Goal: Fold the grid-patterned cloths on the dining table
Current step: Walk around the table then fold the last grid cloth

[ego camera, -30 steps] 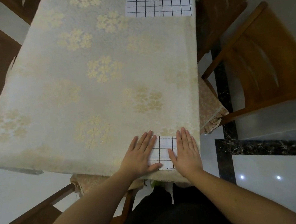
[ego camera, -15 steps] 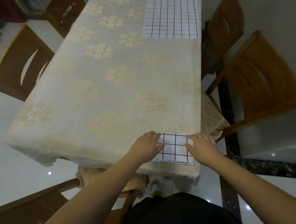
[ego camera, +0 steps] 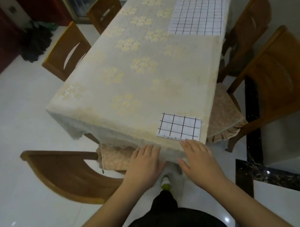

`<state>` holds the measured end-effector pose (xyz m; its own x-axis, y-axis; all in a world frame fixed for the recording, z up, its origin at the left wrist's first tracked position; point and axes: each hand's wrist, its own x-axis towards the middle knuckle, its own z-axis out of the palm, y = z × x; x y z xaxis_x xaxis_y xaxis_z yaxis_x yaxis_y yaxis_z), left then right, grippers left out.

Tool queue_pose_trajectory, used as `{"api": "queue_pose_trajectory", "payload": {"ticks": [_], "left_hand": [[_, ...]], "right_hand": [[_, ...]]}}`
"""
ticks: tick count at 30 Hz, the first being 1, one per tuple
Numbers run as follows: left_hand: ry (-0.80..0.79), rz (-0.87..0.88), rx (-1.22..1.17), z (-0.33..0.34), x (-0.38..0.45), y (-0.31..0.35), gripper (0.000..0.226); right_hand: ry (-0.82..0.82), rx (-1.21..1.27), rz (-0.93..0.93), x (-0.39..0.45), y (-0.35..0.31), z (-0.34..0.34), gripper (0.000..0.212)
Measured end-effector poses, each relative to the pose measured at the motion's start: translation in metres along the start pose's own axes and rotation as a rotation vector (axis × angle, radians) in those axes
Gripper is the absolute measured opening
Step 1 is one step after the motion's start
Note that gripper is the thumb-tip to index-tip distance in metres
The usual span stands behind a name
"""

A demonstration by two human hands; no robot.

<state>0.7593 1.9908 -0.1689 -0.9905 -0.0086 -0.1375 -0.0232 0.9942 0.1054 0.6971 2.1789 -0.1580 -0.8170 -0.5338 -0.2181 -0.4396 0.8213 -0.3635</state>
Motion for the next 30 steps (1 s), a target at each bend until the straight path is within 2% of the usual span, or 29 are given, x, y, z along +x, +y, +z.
{"api": "queue_pose_trajectory", "payload": {"ticks": [9,13,17,22,27,30], "left_hand": [[0.083,-0.311,0.001,-0.037,-0.109,-0.028,0.055],[0.148,-0.449,0.042,-0.052,-0.163,-0.053,0.053],[0.206,-0.608,0.026,-0.057,-0.222,-0.088,0.049],[0.164,-0.787,0.011,-0.041,-0.3,-0.152,0.052],[0.167,-0.874,-0.002,-0.033,-0.372,-0.217,0.052],[0.106,-0.91,-0.024,-0.027,-0.409,-0.257,0.054]], "right_hand": [[0.07,-0.147,-0.233,-0.029,-0.085,0.012,0.053],[0.086,-0.173,-0.33,-0.03,-0.142,0.014,0.054],[0.074,-0.203,-0.513,-0.032,-0.21,0.025,0.051],[-0.005,-0.251,-0.661,-0.04,-0.308,0.066,0.051],[-0.052,-0.288,-0.728,-0.053,-0.406,0.113,0.046],[-0.109,-0.295,-0.777,-0.054,-0.456,0.136,0.05]]}}
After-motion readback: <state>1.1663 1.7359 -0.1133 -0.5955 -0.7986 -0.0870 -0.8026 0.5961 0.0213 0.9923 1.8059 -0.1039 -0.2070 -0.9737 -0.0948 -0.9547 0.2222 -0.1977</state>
